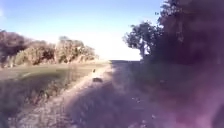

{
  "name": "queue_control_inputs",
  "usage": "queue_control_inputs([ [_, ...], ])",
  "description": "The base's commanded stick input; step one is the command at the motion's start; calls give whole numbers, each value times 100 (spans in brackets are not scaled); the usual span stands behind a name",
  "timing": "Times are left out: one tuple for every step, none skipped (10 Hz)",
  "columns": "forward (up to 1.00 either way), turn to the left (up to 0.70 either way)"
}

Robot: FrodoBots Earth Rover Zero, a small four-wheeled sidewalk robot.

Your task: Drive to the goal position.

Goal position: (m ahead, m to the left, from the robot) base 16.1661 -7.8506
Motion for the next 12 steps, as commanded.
queue_control_inputs([
  [70, -7],
  [70, -8],
  [70, -8],
  [70, -8],
  [70, -8],
  [70, -8],
  [70, -7],
  [70, -7],
  [70, -7],
  [70, -7],
  [70, -6],
  [70, -7],
])
